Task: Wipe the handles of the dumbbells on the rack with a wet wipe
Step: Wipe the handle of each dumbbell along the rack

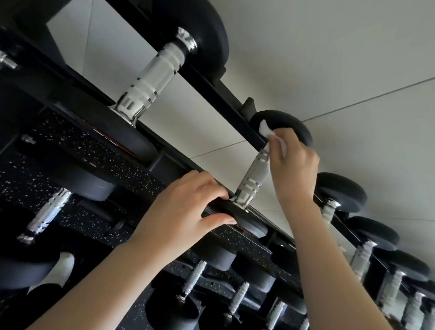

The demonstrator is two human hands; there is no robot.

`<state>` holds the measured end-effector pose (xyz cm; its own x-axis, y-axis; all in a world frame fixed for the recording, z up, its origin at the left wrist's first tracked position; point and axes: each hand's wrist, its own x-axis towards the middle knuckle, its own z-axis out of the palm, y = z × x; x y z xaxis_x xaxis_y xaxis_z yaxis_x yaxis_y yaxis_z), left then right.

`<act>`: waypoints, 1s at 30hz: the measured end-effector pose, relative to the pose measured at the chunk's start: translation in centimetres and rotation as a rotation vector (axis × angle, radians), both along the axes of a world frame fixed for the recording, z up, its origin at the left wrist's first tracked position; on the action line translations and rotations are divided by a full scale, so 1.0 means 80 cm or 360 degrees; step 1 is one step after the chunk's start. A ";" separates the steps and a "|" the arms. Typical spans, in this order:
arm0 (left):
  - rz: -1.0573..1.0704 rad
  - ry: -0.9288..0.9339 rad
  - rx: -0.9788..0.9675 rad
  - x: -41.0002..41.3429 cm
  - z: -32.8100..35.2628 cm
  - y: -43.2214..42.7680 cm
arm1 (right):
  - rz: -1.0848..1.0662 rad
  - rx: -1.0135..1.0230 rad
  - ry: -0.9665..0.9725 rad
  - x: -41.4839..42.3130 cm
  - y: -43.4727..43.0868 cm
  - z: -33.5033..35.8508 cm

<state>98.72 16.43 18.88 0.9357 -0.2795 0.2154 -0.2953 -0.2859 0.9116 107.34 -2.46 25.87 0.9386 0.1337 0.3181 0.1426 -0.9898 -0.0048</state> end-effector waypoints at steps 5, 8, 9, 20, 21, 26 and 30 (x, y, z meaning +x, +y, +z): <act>-0.0007 -0.0028 0.0122 0.000 0.006 0.000 | -0.0052 0.0176 -0.0121 -0.012 -0.009 -0.008; -0.0054 -0.0048 0.0214 0.002 0.011 0.004 | -0.0173 0.0298 -0.0106 -0.021 -0.013 -0.015; -0.0074 -0.0061 0.0254 0.003 0.013 0.005 | -0.0237 0.0359 -0.0095 -0.025 -0.014 -0.016; -0.0250 -0.0311 0.0452 0.016 0.080 -0.027 | -0.0530 0.0749 -0.0076 -0.124 -0.042 0.060; -0.0285 -0.0336 0.0452 0.014 0.086 -0.039 | -0.0563 0.0744 -0.0080 -0.139 -0.055 0.064; -0.0493 -0.0423 0.0521 -0.009 0.107 -0.112 | -0.0755 0.0743 -0.0083 -0.210 -0.127 0.075; -0.0613 -0.0474 0.0701 -0.036 0.102 -0.171 | -0.0778 0.0733 -0.0091 -0.230 -0.180 0.072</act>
